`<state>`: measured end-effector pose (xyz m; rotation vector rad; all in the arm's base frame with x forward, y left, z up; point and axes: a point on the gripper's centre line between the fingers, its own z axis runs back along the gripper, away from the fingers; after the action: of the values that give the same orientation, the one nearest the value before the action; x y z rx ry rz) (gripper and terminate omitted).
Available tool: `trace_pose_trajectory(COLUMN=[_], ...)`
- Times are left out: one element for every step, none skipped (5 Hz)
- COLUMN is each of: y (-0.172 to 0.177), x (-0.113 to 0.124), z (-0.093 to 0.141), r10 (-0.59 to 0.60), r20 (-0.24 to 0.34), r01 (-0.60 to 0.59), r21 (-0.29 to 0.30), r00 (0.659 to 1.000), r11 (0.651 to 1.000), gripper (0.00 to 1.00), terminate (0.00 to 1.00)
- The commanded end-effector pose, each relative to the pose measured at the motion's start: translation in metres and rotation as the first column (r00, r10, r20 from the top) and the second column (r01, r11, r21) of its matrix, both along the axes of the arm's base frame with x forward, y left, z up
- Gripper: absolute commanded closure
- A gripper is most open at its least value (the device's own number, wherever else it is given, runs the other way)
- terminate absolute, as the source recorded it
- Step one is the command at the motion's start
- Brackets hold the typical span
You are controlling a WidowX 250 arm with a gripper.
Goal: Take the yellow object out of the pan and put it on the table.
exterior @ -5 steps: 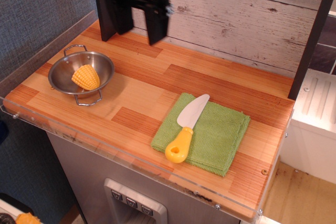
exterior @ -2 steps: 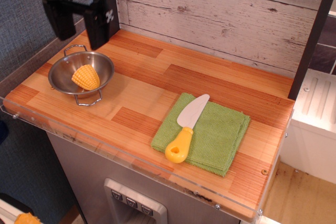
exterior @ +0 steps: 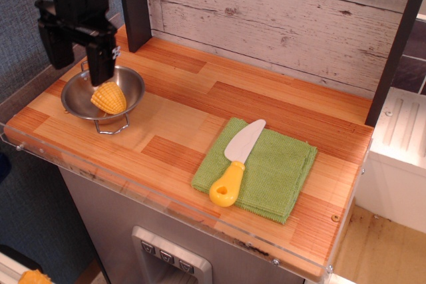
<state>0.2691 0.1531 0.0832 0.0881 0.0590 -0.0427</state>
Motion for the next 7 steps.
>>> trace_pose_trajectory(y=[0.025,0.020,0.012,0.009,0.011,0.013,0.015], x=[0.015,0.019,0.024,0.030,0.037,0.041,0.040], z=[-0.008,-0.016,-0.026,-0.037,-0.046,-0.055,-0.059], r10=[0.041,0.031,0.023,0.032,0.050,0.061,0.081], r20=[0.011,0.004,-0.007,-0.009,-0.006,-0.026,-0.036], r01=[-0.041,-0.031,-0.023,-0.032,-0.050,-0.060,-0.080], r21=[0.024,0.014,0.010,0.021,0.032,0.040,0.039], r00=[0.999,1.000,1.000,0.999,0.999,0.998,0.996], r11=[0.999,0.999,1.000,0.999,0.998,0.997,0.996], gripper=[0.00,0.00,0.00,0.00,0.00,0.00,1.00], terminate=[0.00,0.00,0.00,0.00,0.00,0.00,0.00])
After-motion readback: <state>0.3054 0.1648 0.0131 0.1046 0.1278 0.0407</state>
